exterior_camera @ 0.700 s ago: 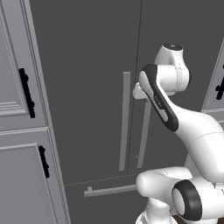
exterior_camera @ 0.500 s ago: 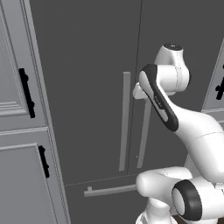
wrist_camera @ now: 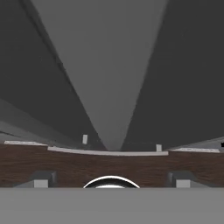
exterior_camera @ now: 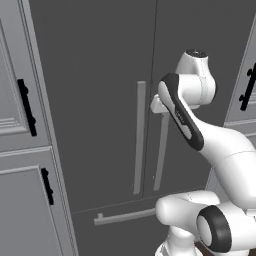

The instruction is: Take the strawberry from the fridge and place it on top of the pancake, located on the dining counter.

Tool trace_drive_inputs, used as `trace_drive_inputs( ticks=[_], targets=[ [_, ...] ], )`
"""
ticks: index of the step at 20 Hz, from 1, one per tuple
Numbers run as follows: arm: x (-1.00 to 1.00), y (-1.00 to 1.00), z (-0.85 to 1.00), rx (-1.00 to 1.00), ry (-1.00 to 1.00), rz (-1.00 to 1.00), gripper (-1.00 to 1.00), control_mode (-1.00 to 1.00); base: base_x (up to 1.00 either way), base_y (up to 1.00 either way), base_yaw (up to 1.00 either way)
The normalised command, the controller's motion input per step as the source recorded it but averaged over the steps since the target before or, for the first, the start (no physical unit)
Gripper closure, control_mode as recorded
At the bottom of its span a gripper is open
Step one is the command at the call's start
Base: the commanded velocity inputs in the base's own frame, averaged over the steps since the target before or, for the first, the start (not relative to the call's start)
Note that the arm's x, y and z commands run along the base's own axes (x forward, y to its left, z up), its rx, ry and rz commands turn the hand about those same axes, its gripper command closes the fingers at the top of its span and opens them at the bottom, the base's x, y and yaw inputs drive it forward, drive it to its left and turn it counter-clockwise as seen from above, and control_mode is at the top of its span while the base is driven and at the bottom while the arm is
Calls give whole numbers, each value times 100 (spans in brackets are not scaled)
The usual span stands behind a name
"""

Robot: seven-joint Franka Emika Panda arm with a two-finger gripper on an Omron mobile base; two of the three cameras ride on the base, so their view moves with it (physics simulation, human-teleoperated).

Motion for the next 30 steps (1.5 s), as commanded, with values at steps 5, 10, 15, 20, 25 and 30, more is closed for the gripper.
trace_drive_inputs(
  ticks=[5, 10, 15, 20, 25, 30],
  targets=[
    [0, 0, 0, 0, 0, 0, -100, 100, -17, 38, -10],
    [0, 0, 0, 0, 0, 0, -100, 100, -30, 7, 0],
    [0, 0, 0, 0, 0, 0, -100, 100, -57, 0, 0],
    [0, 0, 0, 0, 0, 0, -100, 100, -63, 0, 0],
    [0, 0, 0, 0, 0, 0, -100, 100, -51, 0, 0],
    [0, 0, 0, 0, 0, 0, -100, 100, -30, 0, 0]
  ],
)
